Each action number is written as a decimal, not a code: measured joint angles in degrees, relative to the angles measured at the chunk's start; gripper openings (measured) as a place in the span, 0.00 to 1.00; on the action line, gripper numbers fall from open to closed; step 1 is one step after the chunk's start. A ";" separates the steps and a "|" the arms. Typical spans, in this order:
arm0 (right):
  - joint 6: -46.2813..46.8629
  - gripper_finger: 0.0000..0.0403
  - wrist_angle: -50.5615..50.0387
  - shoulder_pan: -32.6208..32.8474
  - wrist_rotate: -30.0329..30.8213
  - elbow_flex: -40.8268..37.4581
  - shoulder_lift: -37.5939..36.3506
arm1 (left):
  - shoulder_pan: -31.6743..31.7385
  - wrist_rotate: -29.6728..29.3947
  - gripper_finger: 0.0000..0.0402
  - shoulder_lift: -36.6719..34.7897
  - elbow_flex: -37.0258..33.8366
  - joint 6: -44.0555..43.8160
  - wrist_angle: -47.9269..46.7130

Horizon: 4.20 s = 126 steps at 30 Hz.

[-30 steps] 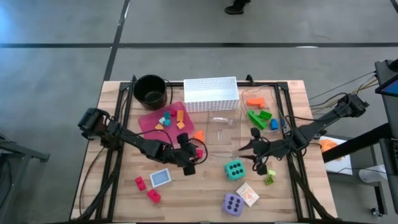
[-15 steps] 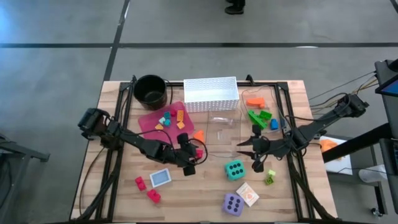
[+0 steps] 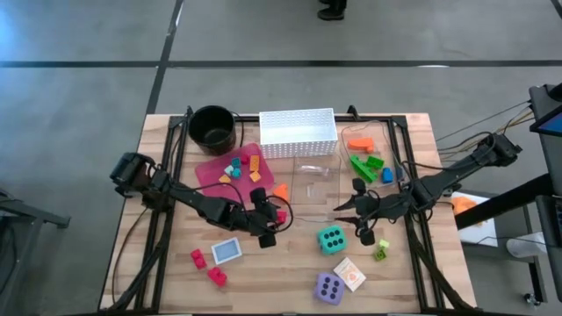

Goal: Pick & Place Toys
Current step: Put the blue die into the bottom transparent bin

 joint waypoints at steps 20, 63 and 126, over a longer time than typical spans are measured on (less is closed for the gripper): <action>16.90 0.30 -0.83 4.02 6.47 -0.02 5.54 | 0.00 0.01 0.60 -0.02 -0.04 -0.02 -0.02; 9.91 0.99 -55.78 9.45 -3.94 44.29 44.74 | 0.04 0.03 0.60 -0.02 -0.04 -0.03 -0.07; 7.14 0.99 -35.49 5.27 -14.75 30.82 40.35 | 0.02 0.03 0.60 -0.02 -0.04 -0.02 -0.07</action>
